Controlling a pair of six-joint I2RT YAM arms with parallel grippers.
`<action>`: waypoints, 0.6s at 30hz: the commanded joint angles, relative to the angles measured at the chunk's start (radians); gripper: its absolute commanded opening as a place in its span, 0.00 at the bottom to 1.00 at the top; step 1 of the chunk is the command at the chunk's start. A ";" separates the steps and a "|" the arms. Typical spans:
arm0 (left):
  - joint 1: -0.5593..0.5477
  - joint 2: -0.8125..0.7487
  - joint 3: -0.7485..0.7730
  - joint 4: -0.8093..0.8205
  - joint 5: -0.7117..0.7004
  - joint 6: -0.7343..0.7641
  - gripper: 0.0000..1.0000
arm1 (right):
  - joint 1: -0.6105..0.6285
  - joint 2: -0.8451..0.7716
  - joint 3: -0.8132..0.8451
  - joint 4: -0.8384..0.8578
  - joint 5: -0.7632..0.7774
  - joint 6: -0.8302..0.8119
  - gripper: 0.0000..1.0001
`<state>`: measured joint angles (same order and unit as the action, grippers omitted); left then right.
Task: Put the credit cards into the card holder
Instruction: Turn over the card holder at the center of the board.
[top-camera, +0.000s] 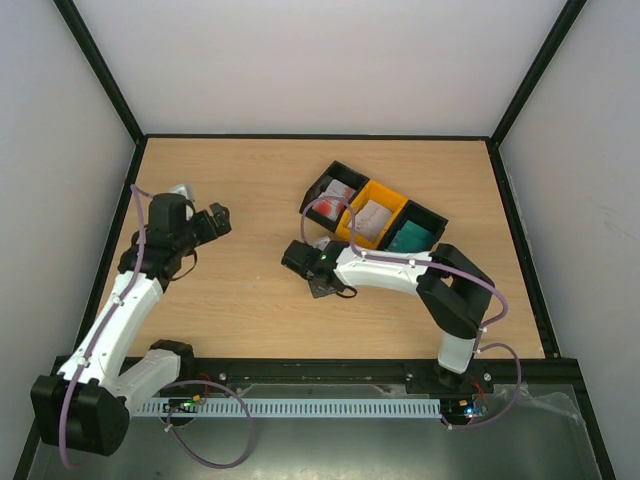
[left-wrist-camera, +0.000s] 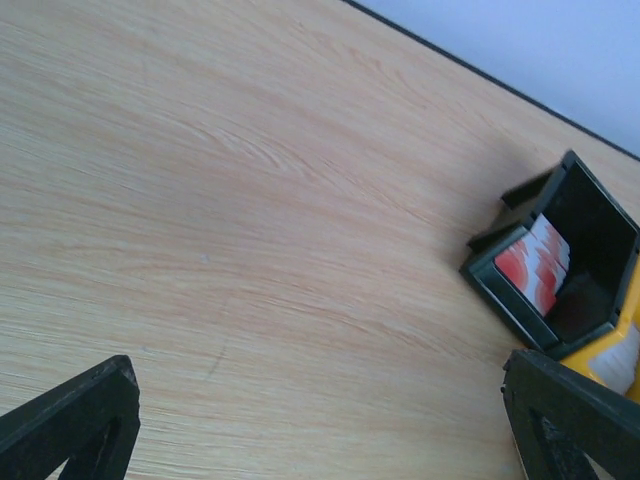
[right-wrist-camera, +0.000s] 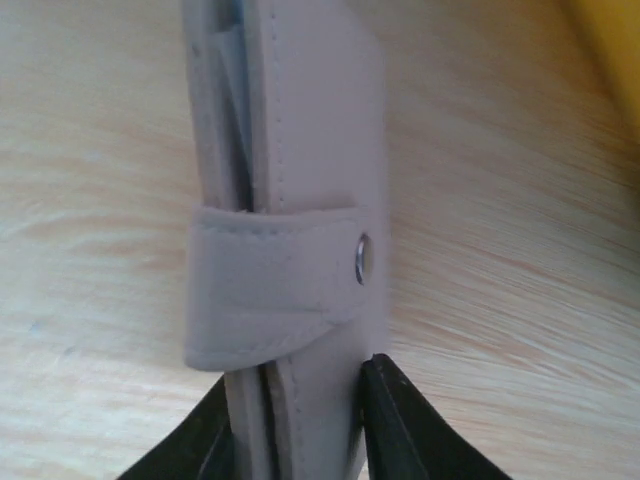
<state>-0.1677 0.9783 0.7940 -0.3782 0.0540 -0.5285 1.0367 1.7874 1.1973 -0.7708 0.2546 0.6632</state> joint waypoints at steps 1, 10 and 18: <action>0.043 -0.045 0.025 -0.012 -0.059 0.026 1.00 | 0.024 0.001 0.006 0.162 -0.225 0.023 0.35; 0.121 -0.124 -0.029 0.045 0.060 -0.008 0.99 | 0.004 -0.109 -0.031 0.346 -0.248 0.104 0.63; 0.044 -0.112 -0.152 0.193 0.316 -0.162 0.80 | -0.142 -0.241 -0.243 0.418 -0.277 0.144 0.57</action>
<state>-0.0639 0.8562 0.7231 -0.2790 0.2298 -0.5808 0.9604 1.6108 1.0515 -0.3985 -0.0059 0.7795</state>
